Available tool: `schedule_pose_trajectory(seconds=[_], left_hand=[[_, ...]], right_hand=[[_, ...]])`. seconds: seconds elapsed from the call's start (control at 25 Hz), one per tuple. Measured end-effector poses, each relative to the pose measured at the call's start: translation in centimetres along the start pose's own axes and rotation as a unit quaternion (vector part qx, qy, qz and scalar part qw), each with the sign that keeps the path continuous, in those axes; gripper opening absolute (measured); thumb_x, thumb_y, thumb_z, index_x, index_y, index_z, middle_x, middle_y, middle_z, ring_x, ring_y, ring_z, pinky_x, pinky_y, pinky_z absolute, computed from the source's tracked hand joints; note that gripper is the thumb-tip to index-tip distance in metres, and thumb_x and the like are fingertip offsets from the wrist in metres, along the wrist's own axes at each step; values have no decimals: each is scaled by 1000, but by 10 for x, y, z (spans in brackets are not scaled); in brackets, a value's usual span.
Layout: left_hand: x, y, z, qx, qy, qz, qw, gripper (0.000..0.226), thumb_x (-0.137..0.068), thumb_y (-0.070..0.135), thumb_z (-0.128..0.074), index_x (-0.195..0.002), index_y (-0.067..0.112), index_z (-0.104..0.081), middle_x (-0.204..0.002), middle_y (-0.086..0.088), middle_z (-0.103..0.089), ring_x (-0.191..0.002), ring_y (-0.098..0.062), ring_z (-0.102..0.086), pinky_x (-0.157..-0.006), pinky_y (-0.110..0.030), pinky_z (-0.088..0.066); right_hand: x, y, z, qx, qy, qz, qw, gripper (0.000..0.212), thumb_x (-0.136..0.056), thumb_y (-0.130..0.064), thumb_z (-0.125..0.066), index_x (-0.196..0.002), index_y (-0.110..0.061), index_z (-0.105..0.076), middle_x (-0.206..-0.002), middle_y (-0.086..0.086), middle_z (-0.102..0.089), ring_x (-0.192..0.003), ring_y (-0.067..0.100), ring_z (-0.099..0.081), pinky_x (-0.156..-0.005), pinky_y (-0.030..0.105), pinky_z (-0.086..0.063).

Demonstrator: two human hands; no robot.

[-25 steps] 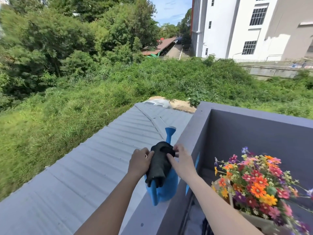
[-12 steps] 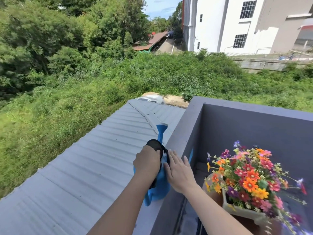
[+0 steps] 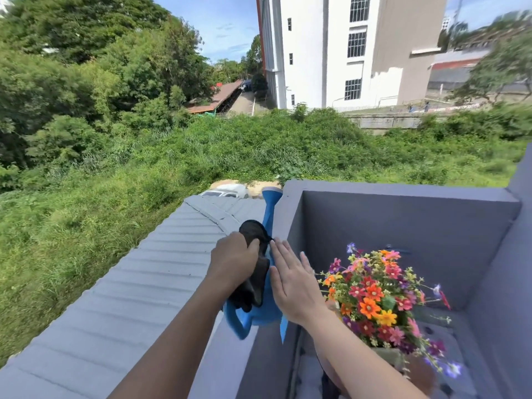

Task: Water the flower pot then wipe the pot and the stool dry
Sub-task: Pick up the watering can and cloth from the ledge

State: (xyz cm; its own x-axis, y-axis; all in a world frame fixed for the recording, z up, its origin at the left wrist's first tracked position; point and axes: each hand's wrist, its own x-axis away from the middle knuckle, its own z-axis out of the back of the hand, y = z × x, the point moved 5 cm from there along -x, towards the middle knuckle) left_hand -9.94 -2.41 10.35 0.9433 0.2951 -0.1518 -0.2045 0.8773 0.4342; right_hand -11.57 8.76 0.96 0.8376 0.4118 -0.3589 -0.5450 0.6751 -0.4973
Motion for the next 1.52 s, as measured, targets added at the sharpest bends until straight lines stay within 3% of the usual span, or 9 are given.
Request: schedule_pose_trajectory(seconds=[0.16, 0.36, 0.56, 0.72, 0.88, 1.04, 1.2, 1.32, 1.52], left_hand=[[10, 101, 11, 44, 6, -72, 996, 41, -94, 34, -46, -65, 6, -46, -67, -6, -48, -76, -29, -49, -67, -29, -35], [44, 231, -35, 105, -5, -158, 982, 45, -92, 36, -48, -89, -6, -63, -90, -22, -67, -90, -36, -61, -75, -37, -44], [97, 342, -138, 162, -67, -179, 968, 39, -92, 38, -49, -87, 1, -59, -93, -18, -66, -96, -35, -60, -68, -30, -34], [138, 384, -244, 183, -123, -154, 963, 37, -92, 38, -48, -89, 2, -56, -101, -20, -66, -101, -37, -58, -74, -33, -37], [184, 373, -366, 198, -186, -103, 957, 32, -93, 37, -47, -87, 5, -50, -99, -19, -65, -98, -38, -58, -75, -36, -40], [224, 326, -502, 204, -219, -50, 953, 25, -95, 36, -45, -88, 12, -46, -78, 0, -54, -95, -33, -58, -78, -37, -41], [258, 255, -648, 157, -247, -12, 956, 32, -94, 38, -45, -103, 7, -52, -91, -10, -63, -98, -33, -59, -79, -37, -41], [281, 202, -750, 150, -272, 8, 950, 32, -94, 37, -45, -98, 6, -54, -92, -11, -64, -93, -31, -59, -75, -35, -41], [293, 123, -894, 131, -274, 46, 952, 26, -96, 33, -44, -86, 9, -45, -77, -1, -50, -78, -25, -50, -61, -26, -24]], right_hand=[[18, 32, 102, 51, 61, -45, 996, 87, -75, -57, 18, -152, -19, 1, -153, -16, 11, -144, 1, 13, -119, 34, 8], [87, 112, 219, 109, 89, -99, 985, 91, -72, -60, 18, -152, -19, 2, -156, -16, 9, -139, -3, 16, -118, 35, 9], [183, 225, 293, 133, 21, -175, 975, 60, -99, -46, -12, -152, -22, 1, -161, -12, 3, -146, 3, 10, -118, 37, 7], [256, 317, 289, 95, -23, -241, 966, 53, -102, -36, -16, -152, -26, -1, -160, -17, 0, -143, -3, 8, -118, 35, 7], [327, 398, 230, -13, -54, -314, 948, 50, -103, -33, -17, -152, -28, -6, -157, -24, -2, -140, -8, 7, -117, 30, 7], [389, 476, 122, -74, -68, -378, 920, 51, -103, -34, -15, -152, -28, -5, -159, -19, 0, -136, -10, 9, -118, 31, 7], [450, 553, -13, -110, -94, -416, 898, 51, -102, -34, -14, -152, -27, -4, -158, -20, 1, -137, -9, 10, -119, 34, 6], [496, 611, -112, -117, -122, -429, 887, 52, -103, -34, -15, -152, -27, -2, -156, -22, 3, -144, -2, 10, -119, 36, 5], [546, 688, -251, -97, -183, -417, 885, 54, -102, -31, -16, -152, -24, 1, -161, -14, 5, -146, 3, 9, -119, 37, 5]])
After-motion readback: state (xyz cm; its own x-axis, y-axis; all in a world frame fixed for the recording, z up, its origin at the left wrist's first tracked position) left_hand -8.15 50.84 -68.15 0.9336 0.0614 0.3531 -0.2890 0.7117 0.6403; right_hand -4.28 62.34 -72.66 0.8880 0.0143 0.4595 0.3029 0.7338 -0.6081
